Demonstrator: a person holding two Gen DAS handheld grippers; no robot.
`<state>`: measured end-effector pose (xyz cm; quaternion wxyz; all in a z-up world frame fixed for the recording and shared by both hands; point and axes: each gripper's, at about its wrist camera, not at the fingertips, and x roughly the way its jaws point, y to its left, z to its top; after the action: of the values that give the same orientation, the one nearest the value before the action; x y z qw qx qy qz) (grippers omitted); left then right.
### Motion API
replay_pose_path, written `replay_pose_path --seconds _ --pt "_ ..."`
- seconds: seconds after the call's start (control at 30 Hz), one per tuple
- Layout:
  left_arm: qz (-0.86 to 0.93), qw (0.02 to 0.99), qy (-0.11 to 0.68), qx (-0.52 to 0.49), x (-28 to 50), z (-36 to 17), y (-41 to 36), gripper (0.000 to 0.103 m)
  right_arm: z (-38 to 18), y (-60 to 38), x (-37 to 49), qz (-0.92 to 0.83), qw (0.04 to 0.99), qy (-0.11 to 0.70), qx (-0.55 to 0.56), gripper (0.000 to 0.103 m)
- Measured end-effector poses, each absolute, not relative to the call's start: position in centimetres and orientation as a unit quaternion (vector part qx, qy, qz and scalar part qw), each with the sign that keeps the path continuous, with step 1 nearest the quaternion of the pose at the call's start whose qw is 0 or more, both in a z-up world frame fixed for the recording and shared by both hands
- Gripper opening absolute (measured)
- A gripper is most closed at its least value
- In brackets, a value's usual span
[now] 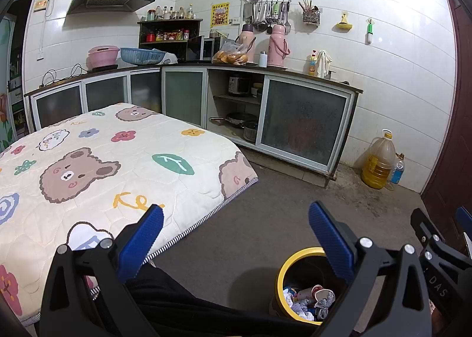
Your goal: Collect trash
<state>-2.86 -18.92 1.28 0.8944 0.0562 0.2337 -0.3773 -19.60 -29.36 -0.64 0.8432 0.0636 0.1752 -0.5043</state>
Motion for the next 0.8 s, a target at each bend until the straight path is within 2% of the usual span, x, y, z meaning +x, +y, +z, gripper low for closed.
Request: replay_pose_path --seconds 0.8 --pt "-0.379 0.893 0.238 0.057 -2.73 1.14 -18.97 0.095 -1.12 -29.67 -19.39 -0.501 0.843 0.182 0.068 0.095"
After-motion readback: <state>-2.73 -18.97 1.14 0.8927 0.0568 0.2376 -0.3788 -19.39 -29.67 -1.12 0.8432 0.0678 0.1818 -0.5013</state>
